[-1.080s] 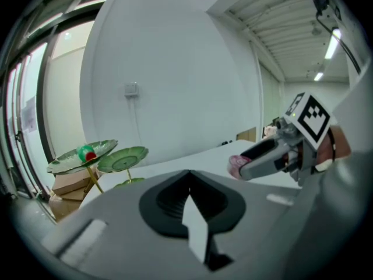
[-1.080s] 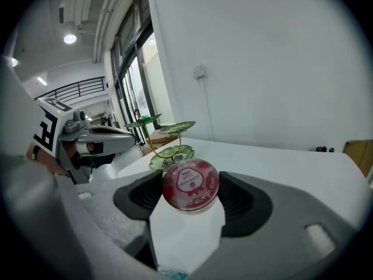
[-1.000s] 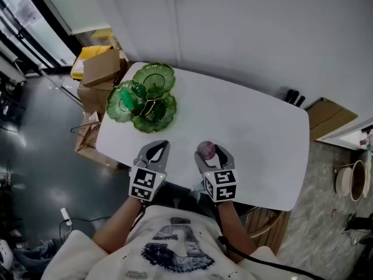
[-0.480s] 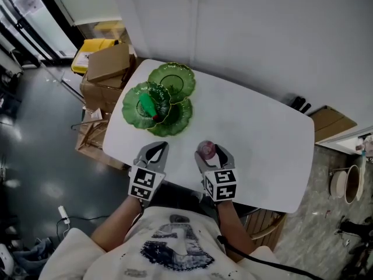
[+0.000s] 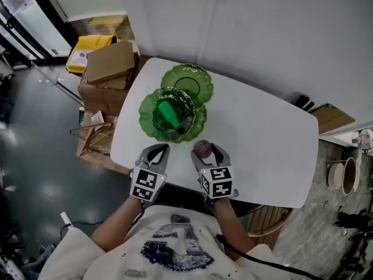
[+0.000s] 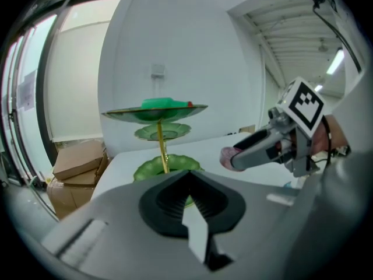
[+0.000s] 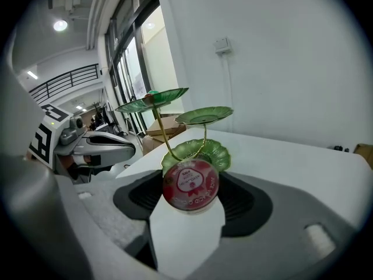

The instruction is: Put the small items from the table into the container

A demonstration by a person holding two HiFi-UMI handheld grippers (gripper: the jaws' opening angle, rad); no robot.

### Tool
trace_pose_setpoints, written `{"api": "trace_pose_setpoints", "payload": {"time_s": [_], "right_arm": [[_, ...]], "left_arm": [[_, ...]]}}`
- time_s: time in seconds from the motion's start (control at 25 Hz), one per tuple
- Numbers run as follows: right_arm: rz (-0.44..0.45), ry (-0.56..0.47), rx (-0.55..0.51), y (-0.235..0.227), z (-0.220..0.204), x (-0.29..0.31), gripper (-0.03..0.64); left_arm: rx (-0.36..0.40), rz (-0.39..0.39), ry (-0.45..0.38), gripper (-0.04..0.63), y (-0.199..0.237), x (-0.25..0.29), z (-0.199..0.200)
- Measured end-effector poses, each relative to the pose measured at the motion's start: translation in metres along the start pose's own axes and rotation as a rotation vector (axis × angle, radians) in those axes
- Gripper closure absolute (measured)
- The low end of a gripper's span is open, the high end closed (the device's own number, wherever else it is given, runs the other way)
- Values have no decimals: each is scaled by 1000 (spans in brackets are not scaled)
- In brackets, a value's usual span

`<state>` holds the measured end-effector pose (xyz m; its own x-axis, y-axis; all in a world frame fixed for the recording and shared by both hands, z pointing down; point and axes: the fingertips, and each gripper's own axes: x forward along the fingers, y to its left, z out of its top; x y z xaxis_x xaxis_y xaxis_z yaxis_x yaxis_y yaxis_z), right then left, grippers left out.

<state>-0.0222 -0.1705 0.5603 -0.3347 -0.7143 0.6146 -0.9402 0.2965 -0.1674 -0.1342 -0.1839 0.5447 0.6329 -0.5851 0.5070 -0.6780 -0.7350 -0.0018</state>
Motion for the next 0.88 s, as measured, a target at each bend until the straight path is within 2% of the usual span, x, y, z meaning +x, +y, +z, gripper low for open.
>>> {"api": "trace_pose_setpoints", "payload": {"time_s": [0.36, 0.88], "right_arm": [[-32, 45, 25, 27, -4, 39, 319], [-36, 81, 26, 32, -10, 90, 318]], "left_arm": [[-12, -53, 15, 607, 35, -2, -25], [1, -80, 31, 607, 65, 14, -32]]}}
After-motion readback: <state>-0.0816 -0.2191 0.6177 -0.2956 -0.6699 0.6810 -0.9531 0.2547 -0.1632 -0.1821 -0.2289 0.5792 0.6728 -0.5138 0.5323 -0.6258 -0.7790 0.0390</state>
